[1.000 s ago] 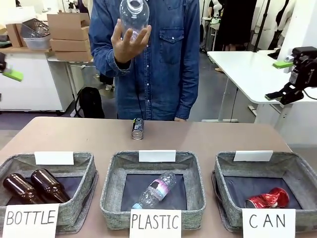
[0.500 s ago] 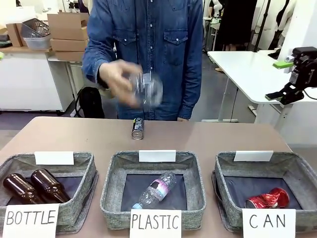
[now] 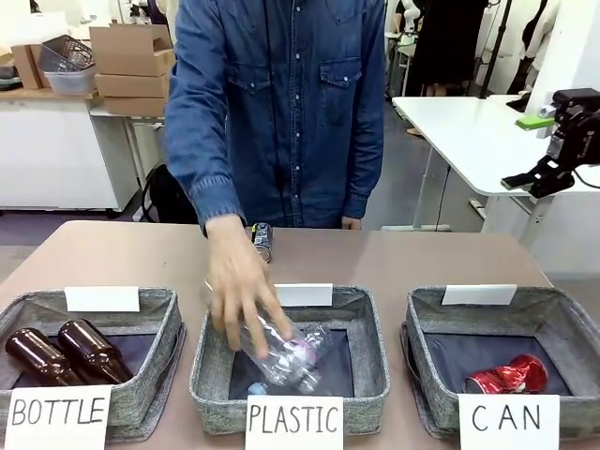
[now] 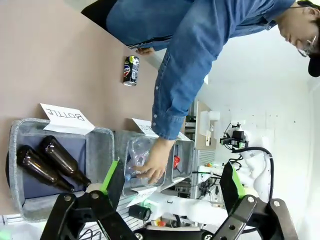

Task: Sort the can waste into the basket.
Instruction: Pick up the can waste from the table and place it in the right Fabric basket.

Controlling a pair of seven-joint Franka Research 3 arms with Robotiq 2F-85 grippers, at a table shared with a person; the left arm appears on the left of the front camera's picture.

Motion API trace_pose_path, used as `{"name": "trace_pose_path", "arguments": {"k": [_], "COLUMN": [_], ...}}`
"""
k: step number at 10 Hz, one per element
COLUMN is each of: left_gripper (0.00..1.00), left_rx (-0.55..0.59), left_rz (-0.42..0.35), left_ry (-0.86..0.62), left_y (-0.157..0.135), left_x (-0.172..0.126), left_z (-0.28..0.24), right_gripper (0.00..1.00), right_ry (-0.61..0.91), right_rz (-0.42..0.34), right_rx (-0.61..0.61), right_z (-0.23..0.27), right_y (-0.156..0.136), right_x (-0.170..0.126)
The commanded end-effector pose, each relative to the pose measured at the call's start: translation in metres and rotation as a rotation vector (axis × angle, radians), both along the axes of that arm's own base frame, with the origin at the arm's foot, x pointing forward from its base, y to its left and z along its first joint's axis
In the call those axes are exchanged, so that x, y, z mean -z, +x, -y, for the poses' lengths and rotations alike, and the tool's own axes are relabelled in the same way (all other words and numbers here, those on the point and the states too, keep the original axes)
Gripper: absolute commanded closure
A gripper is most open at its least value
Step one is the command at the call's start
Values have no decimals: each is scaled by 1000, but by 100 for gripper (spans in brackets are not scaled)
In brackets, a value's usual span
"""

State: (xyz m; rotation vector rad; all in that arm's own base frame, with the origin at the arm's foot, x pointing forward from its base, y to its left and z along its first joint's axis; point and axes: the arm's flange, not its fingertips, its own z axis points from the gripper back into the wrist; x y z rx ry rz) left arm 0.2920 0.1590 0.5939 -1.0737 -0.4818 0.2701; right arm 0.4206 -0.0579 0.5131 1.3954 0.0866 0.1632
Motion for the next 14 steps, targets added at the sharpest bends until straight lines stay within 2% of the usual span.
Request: {"name": "trace_pose_path", "arguments": {"k": [1, 7, 10, 13, 14], "left_gripper": [0, 0, 0, 0, 0], "left_rx": [29, 53, 113, 105, 106], "left_rz": [14, 3, -45, -72, -65], "left_ry": [7, 37, 188, 473, 507], "left_y": [7, 11, 34, 51, 53], "left_x": [0, 0, 2, 6, 7], "left_z": [3, 9, 62, 143, 160], "right_gripper": [0, 0, 0, 0, 0], "right_ry": [-1, -1, -1, -1, -1], "right_rz": [18, 18, 18, 18, 18], "right_rx": [-16, -16, -16, -16, -16], "right_z": [3, 3, 3, 3, 3], "right_y": [-1, -1, -1, -1, -1], "right_x": [-1, -1, -1, -1, -1]}}
